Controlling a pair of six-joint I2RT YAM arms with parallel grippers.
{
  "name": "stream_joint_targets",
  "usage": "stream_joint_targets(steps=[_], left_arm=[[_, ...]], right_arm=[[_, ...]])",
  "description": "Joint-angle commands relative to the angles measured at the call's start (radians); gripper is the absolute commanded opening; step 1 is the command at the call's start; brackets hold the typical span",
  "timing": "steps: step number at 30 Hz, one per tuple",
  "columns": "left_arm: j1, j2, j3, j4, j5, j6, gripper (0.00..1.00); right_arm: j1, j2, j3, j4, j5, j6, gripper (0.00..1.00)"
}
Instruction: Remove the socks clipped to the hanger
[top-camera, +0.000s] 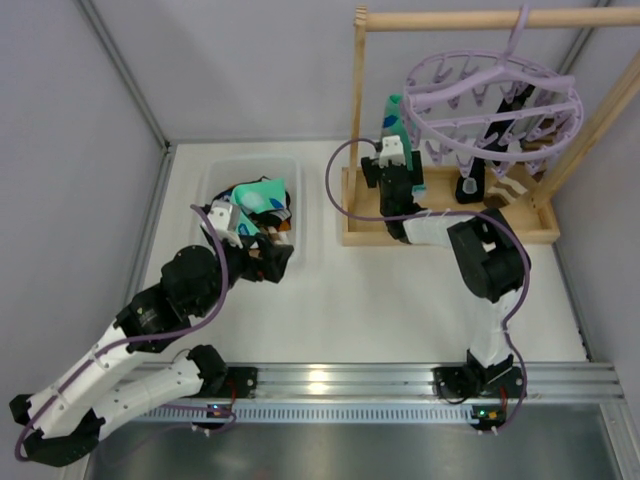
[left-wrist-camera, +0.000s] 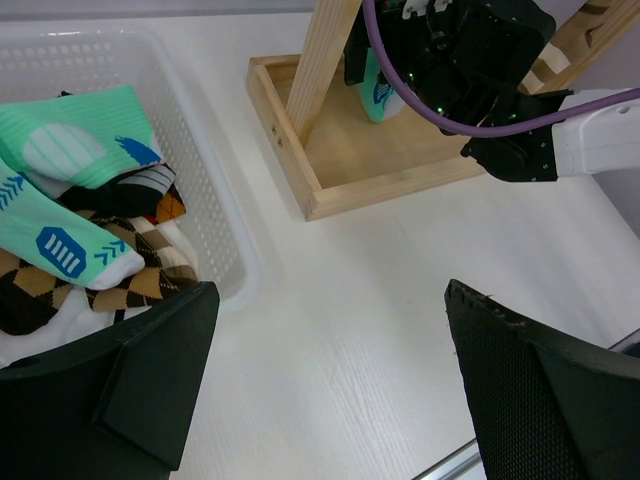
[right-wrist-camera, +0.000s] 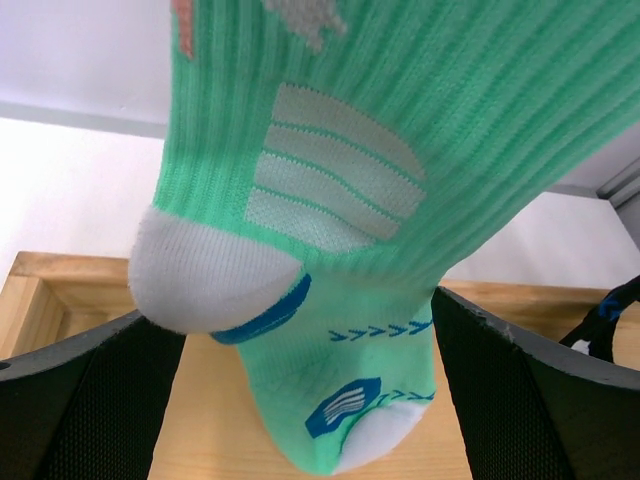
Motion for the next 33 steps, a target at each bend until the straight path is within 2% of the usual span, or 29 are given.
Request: stream_joint_targets(steps=[1,8,10,11,12,14,15,17,18,20,22,27,33], left_arm=[[-0.003,0.003,-0.008,0.004,0.014,0.018,0.98],[-0.003,0.012,-0.009,0.003,0.022,0.020,0.98],[-0.003,0.012,-0.009,0.003,0.022,0.020,0.98],[-0.003,0.012,-0.009,0.004,0.020,0.020,0.98],[-0.003,0.011,-0.009,0.003,0.022,0.020,0.98],[-0.003,0.012,-0.011,0.004,0.022,0.020,0.98],[-0.003,0.011,-0.011,0.003,0.023,0.020,0.98],[-0.003,0.011,-0.012,0.003,0.025,0.018,0.98],[-0.003,0.014,-0.012,0.003,0.025,0.018,0.98],[-0.003,0.012,-0.014,0.003,0.026,0.020,0.98],[-0.004,0.014,-0.012,0.003,0.026,0.018,0.98],[-0.003,0.017,-0.011,0.003,0.028,0.017,0.98],[-0.003,0.041,0.028,0.007,0.054,0.000,0.98]], right_arm=[[0.009,0.011,0.056,0.110,0.035,-0.029,0.99],[-0.006,0.027,0.093,0.142,-0.025,-0.078,0.99],[-0.015,0.028,0.088,0.157,-0.053,-0.081,0.91],[-0.019,0.029,0.087,0.162,-0.066,-0.083,0.85],[-0.022,0.028,0.084,0.170,-0.092,-0.083,0.71],[-0.029,0.028,0.078,0.176,-0.111,-0.081,0.62],[-0.031,0.026,0.073,0.182,-0.117,-0.081,0.50],[-0.040,0.026,0.065,0.194,-0.120,-0.078,0.18],[-0.042,0.024,0.064,0.197,-0.117,-0.080,0.11],[-0.048,0.023,0.052,0.205,-0.120,-0.081,0.11],[-0.049,0.008,0.027,0.220,-0.128,-0.086,0.00],[-0.048,-0.089,-0.065,0.257,-0.203,-0.054,0.00],[-0.048,-0.285,-0.305,0.300,-0.396,0.000,0.00]])
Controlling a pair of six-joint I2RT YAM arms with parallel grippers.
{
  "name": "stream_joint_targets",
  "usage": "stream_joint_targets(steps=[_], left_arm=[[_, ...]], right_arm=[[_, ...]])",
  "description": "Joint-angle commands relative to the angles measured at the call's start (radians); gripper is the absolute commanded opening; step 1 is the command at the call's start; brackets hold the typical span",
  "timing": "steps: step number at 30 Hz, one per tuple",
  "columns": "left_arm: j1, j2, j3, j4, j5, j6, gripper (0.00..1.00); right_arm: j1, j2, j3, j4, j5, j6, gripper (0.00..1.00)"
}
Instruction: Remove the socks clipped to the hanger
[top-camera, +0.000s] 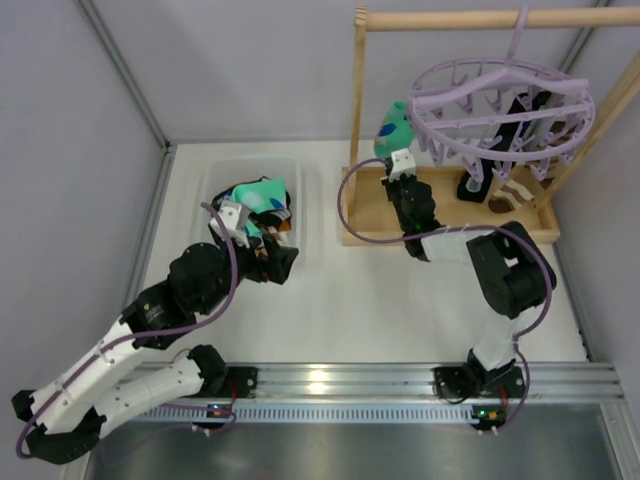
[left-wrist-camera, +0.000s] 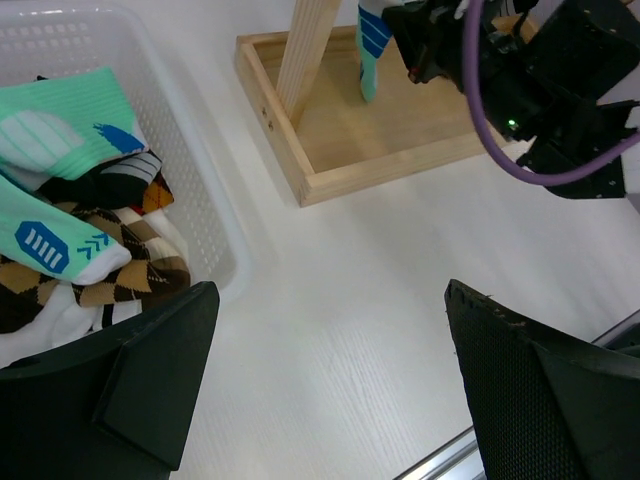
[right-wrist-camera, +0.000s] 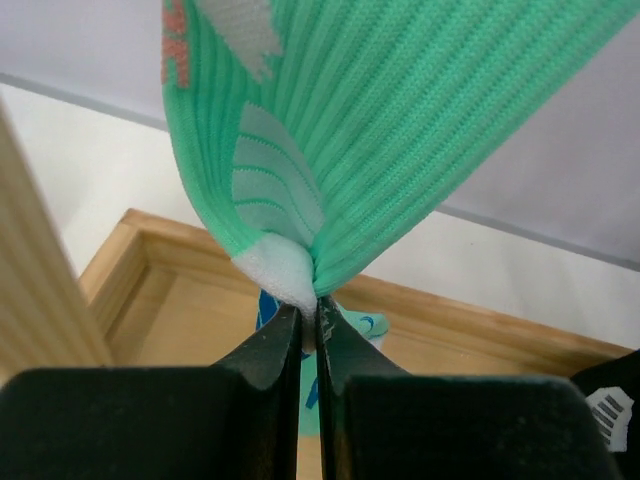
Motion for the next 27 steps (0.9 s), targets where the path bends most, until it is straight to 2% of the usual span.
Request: stream_joint_targets(steps=[1,9,13,19,20,27], left_arm=[[-0.004,0.022,0.041,0.010,0.033,-0.005,0.98],[-0.003,0.108,0.105,0.051,0.108,-0.046,0.98],[-0.003,0.147,0.163,0.096,0.159,-0.060,0.98],[-0.003,0.248,0.285,0.178,0.225,-0.057,0.98],[-0.003,0.289,0.301,0.194,0.240,-0.057,0.98],[-0.004,0.505,0.478,0.352,0.412,-0.043,0.98]], right_arm=[[-0.004,-0.173,-0.106,0.109,-0.154,0.059,0.00],[-0.003,-0.498,-0.388,0.106,-0.211,0.171,0.00],[-0.003,-0.685,-0.468,-0.002,-0.263,0.229,0.00],[-0.001,-0.972,-0.543,-0.262,-0.317,0.306,0.00],[-0.001,-1.034,-0.546,-0.360,-0.319,0.323,0.00],[-0.003,-1.294,-0.579,-0.675,-0.358,0.419,0.00]])
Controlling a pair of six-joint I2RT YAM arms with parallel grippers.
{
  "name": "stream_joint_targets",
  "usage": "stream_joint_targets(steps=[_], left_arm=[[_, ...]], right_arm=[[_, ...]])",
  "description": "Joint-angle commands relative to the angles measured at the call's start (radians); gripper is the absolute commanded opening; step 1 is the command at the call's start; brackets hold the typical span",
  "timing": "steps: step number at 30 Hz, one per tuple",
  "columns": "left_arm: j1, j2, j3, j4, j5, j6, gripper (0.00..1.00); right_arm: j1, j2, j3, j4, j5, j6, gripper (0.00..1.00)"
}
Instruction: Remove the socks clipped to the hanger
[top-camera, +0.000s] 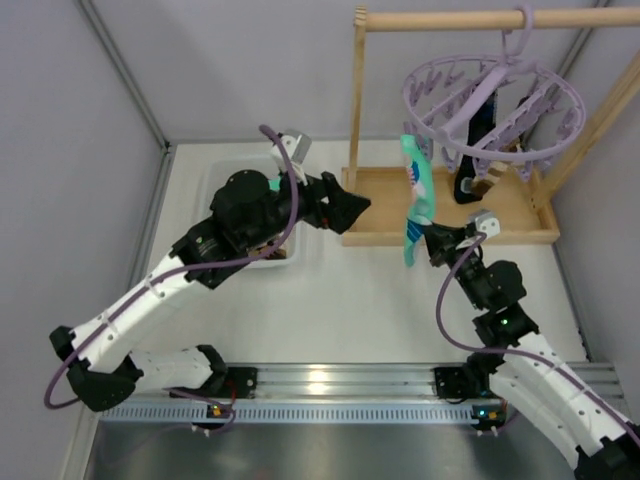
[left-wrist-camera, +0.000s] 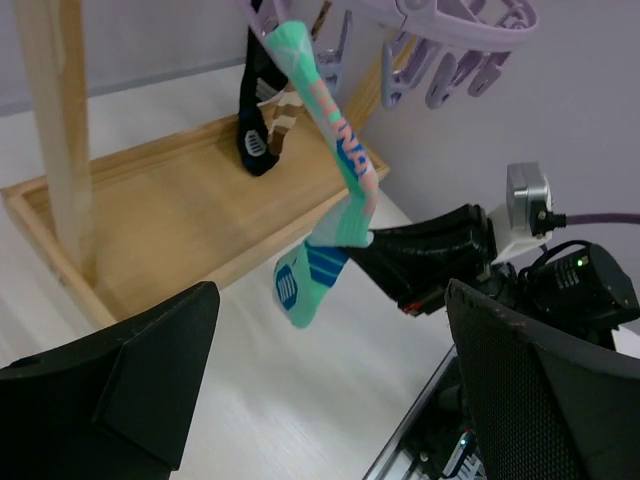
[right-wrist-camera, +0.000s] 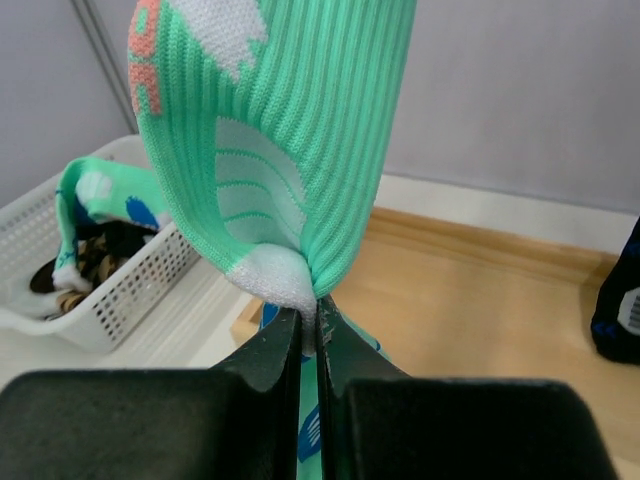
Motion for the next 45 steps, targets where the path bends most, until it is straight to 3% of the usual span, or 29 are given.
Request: stream_joint_targets(steps=[1,8,14,19,33,45], left_arm=[[-0.004,0.095,0.110,0.162,0.128,0.009,0.98],[-0.004,0.337,0.281,0.314,0.165,0.009,0.98],[-0.008,0.503,0.424,0.354,0.295,-0.028,0.98],[-0.011,0.592,0.515,0.363,0.301,-0.030,0.98],[-0.014,0.719,0.613,0.361,0.377,-0.053,0.93],[-0.036,0.775,0.661,0.363,0.381,-0.062,0.93]], right_arm=[[-0.003,-0.125,-0.022,-0.231,-0.051,0.092,0.00],[-0.003,-0.403,-0.055,-0.434,-0.066,0.138,0.00],[-0.002,-0.457,-0.075,-0.437,-0.099,0.161,0.00],[-0.002,-0.476,-0.088,-0.423,-0.140,0.166,0.00],[0.000,-0.662,-0.111,-0.500,-0.139,0.164,0.00],[-0.002,-0.739,-0.155,-0.417,-0.287,0.137,0.00]])
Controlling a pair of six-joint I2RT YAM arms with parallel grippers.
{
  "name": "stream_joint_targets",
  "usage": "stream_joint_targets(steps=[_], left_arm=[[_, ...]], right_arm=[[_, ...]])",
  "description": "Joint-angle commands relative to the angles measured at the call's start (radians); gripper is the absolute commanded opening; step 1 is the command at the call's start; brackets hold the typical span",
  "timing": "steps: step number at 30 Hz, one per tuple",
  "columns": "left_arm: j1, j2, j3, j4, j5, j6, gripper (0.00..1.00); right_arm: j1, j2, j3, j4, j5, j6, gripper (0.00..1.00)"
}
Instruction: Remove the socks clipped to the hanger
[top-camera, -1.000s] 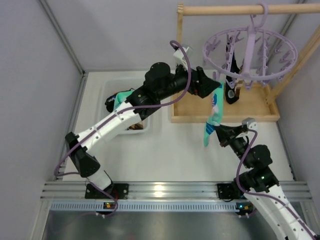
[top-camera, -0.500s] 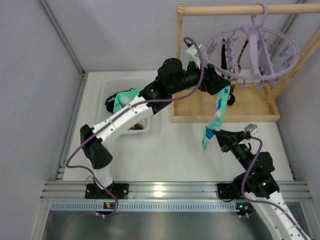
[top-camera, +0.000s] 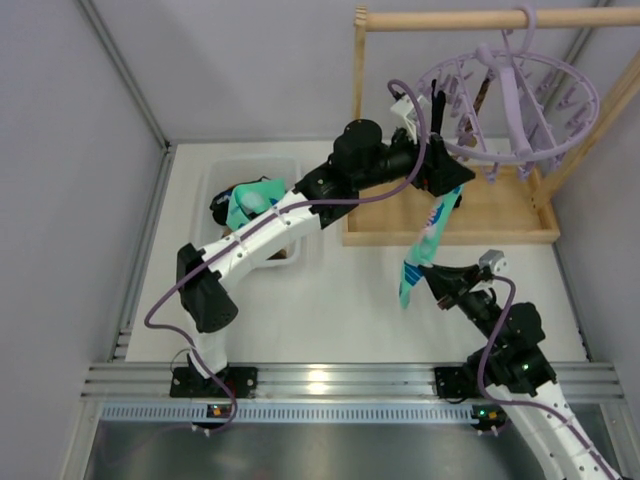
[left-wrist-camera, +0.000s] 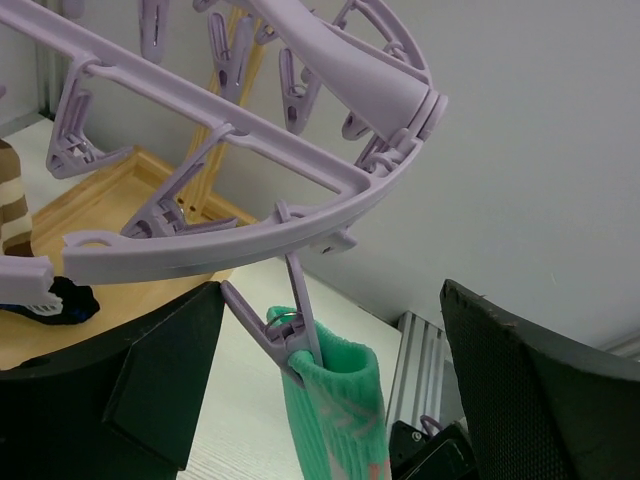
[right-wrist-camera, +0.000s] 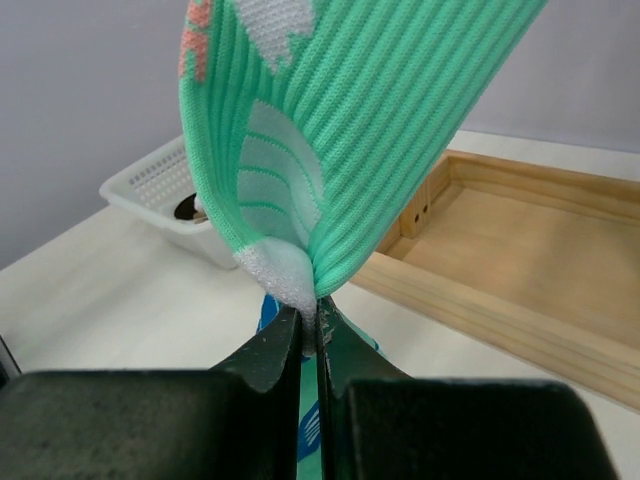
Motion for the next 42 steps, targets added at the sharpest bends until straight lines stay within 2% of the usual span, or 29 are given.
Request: stream_joint_targets(steps=[1,8,13,16,30,33,36,38,42], left_arm=[[-0.005,0.009,0.051,0.071,0.017,-0.011,0.93],[-0.013,0.026,0.057,0.086,0.005,-0.023,0.91],[-0.018,0.032,0.054,0.088,-0.027,-0.034,0.98],[-0.018,0.029,0.048,0.088,-0.026,-0.038,0.98],[-0.021,0.030,0.045,0.127,0.000,-0.069,0.98],[-0.021,0.047,0.065,0.140,0.014,-0.088,0.96],[-0.021,0.070,0.085,0.146,0.014,-0.100,0.90],[-0.021,0.087,0.097,0.146,0.011,-0.100,0.82],[-0.021,0.101,0.108,0.147,-0.001,-0.097,0.73]], right_arm=[[0.000,-0.126,-0.009,0.056,-0.063,-0.015,0.00],[-0.002,-0.119,-0.009,0.070,-0.092,-0.020,0.00],[-0.002,-0.129,0.012,0.052,-0.072,-0.023,0.00],[0.000,-0.129,0.036,0.058,-0.087,-0.020,0.00],[-0.002,-0.126,0.231,-0.114,-0.091,-0.050,0.00],[0.000,-0.128,0.238,-0.131,-0.088,-0.053,0.00],[-0.003,-0.128,0.241,-0.134,-0.089,-0.056,0.00],[-0.002,-0.128,0.242,-0.137,-0.086,-0.055,0.00],[-0.002,-0.128,0.241,-0.134,-0.097,-0.056,0.00]])
